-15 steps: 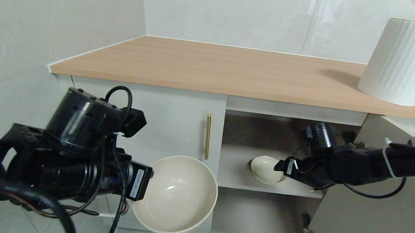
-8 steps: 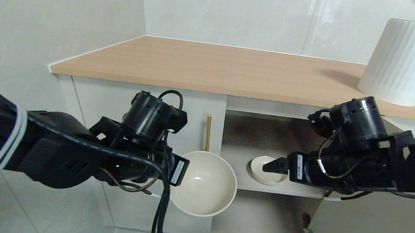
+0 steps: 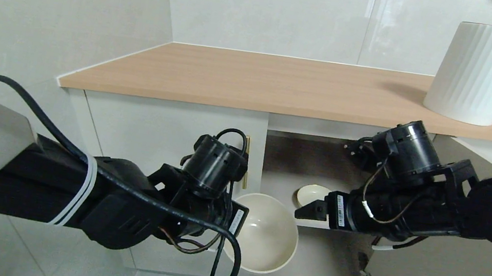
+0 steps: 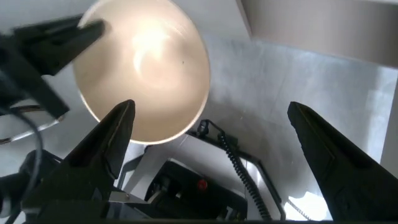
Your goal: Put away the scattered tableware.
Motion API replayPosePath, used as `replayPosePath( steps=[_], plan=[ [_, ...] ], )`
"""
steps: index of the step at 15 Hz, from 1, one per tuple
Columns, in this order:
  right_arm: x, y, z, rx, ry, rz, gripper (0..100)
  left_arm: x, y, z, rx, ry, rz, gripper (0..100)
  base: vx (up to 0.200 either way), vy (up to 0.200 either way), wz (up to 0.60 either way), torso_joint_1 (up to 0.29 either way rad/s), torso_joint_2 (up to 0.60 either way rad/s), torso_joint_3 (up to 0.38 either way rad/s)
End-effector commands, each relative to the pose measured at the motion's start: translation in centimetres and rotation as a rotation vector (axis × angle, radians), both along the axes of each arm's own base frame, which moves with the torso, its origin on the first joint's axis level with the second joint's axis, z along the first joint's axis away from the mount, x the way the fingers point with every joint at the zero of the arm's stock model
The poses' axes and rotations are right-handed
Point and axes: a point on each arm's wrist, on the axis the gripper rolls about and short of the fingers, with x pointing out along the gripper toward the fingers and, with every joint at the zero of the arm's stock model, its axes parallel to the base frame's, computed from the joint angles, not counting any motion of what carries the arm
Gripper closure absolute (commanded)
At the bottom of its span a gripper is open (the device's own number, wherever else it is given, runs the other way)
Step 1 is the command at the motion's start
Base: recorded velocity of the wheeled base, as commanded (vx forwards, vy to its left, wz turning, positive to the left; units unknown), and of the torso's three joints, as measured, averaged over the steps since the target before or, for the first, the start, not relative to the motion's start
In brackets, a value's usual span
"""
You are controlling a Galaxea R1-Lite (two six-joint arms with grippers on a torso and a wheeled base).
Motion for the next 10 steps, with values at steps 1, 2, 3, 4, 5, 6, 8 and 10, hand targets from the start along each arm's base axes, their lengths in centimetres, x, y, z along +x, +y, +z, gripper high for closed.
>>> replayPosePath(
  steps=[1, 2, 3, 4, 5, 6, 8, 10],
  plan=[
    [0.9, 0.9, -1.8, -0.03, 0.044, 0.003, 0, -0.5, -0.1, 0.6, -0.01, -0.01, -0.008, 100, 0.0, 0.0, 0.0, 0.0, 0.0, 0.0],
    [1.2, 1.2, -2.4, -0.039, 0.056, 0.004, 0, -0.8, -0.1, 0.8, -0.012, -0.014, -0.013, 100, 0.0, 0.0, 0.0, 0.0, 0.0, 0.0],
    [1.3, 1.5, -2.9, -0.045, 0.07, 0.005, 0, -1.1, -0.2, 1.0, -0.017, -0.019, -0.022, 100, 0.0, 0.0, 0.0, 0.0, 0.0, 0.0],
    [1.4, 1.6, -3.1, -0.043, 0.078, 0.0, 0, -1.4, -0.3, 1.0, -0.015, -0.016, -0.029, 100, 0.0, 0.0, 0.0, 0.0, 0.0, 0.0],
    [1.5, 1.6, -3.2, -0.045, 0.082, -0.001, 0, -1.6, -0.4, 0.9, -0.012, -0.013, -0.036, 100, 0.0, 0.0, 0.0, 0.0, 0.0, 0.0],
    [1.5, 1.7, -3.4, -0.05, 0.086, -0.002, 0, -1.8, -0.6, 0.8, -0.007, -0.016, -0.036, 100, 0.0, 0.0, 0.0, 0.0, 0.0, 0.0],
    [1.6, 1.9, -3.7, -0.054, 0.091, 0.001, 0, -1.9, -0.8, 0.8, -0.001, -0.018, -0.037, 100, 0.0, 0.0, 0.0, 0.0, 0.0, 0.0],
    [1.5, 2.0, -3.9, -0.058, 0.097, 0.007, 0, -2.0, -0.8, 0.8, 0.0, -0.02, -0.036, 100, 0.0, 0.0, 0.0, 0.0, 0.0, 0.0]
  ],
)
